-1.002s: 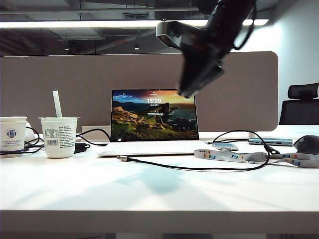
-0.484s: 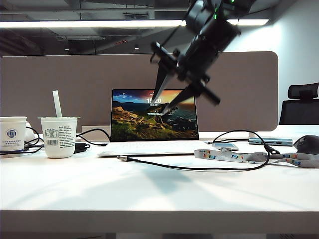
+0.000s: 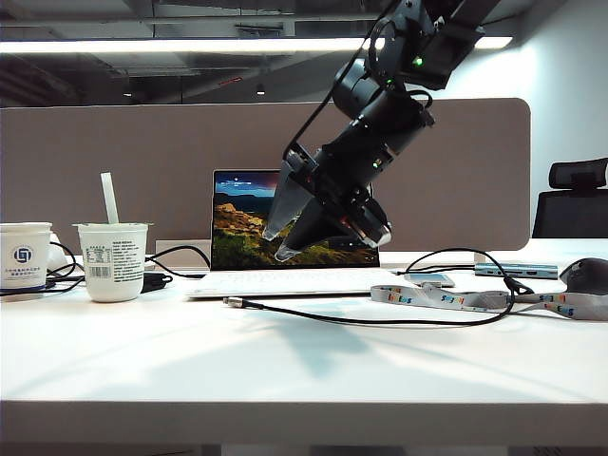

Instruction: Pick up the black phone, pick up the charger plug, insert the charger plug into the phone's charging port, and finally place the connected phone back on the desk.

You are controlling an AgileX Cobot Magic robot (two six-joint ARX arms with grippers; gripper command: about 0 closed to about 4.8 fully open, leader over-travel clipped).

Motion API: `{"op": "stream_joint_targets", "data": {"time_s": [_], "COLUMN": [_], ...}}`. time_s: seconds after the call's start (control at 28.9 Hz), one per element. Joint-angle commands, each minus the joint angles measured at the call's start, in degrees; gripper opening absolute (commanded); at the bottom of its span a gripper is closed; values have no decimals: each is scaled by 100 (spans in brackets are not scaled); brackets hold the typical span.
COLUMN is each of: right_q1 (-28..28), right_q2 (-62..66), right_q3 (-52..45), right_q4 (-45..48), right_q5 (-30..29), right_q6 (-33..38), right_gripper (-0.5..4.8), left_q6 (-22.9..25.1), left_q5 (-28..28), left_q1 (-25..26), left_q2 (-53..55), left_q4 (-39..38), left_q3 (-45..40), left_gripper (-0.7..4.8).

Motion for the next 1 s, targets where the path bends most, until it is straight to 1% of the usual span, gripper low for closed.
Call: {"op": "stream_joint_targets", "data": {"time_s": [0.03,0.21,0.35,0.55,0.66,0.76,0.83,1.0], "right_q1": [22,57,144,249,295,302,293,275], "right_q2": [7,15,57,223,280,306,306,308], "right_q3": [24,22,22,22,22,22,22,22], "right_q4": [188,125,42,-260,-374,-448,-487,-494], "right_q5": [-39,271,577,647,717,988,1176,1386], "right_q6": [640,804,800,815,984,1093,1132,1132], "right_gripper": [202,198,198,198,196,156,157,158], "left_q6": [4,4,2,4,4,7,9,31], "left_q5": [33,33,33,33,31,31,28,22], "left_q1": [-2,-2,-2,-2,-2,-2,-2,-2], "left_q2": [-70,-127,-144,-208,-214,-229,-247,-267], "left_q4": [223,214,195,170,157,155,160,160], "left_q3": [52,52,52,52,52,52,52,52], "left_gripper": [-7,-7,-7,-7,-7,-7,-7,-7]}}
